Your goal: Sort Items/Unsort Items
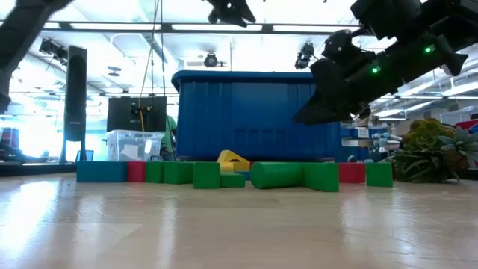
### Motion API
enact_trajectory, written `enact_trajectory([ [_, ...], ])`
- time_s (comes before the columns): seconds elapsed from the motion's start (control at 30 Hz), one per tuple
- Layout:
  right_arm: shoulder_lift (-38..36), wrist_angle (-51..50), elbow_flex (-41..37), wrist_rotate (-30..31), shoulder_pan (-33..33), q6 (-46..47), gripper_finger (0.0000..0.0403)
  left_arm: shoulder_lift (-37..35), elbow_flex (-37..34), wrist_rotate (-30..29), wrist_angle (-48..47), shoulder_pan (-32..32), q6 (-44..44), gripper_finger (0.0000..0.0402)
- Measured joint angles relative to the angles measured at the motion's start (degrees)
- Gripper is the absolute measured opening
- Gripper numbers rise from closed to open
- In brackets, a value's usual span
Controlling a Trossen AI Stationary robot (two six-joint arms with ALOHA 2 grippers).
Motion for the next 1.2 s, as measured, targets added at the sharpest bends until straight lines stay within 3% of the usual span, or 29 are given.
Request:
enact_trajectory([
  [0.17,0.0,-0.1,0.0,0.0,0.8,-0.2,0.0171,-8.3,-9.2,-6.3,-1.1,-8.2,-0.3,0.0225],
  [0.43,0.0,-0.1,0.0,0.0,1.7,-0.2,0.0171,-21.3,-34.7,-16.8,7.5,-21.3,-8.7,0.0223],
  [0.6,0.0,-0.2,0.0,0.0,2.2,-0.2,0.0171,-25.0,-49.5,-21.9,14.6,-26.2,-14.2,0.0223],
  [0.9,0.0,0.2,0.0,0.0,1.9,-0.2,0.0171,-23.8,-67.3,-19.9,28.4,-27.3,-18.0,0.0224],
  [1.0,0.0,0.4,0.0,0.0,1.3,-0.2,0.0171,-22.6,-70.0,-13.8,30.9,-25.5,-21.5,0.0234],
  [1.2,0.0,0.6,0.0,0.0,0.7,-0.2,0.0171,-16.2,-71.3,-13.5,32.3,-25.3,-22.4,0.0266],
])
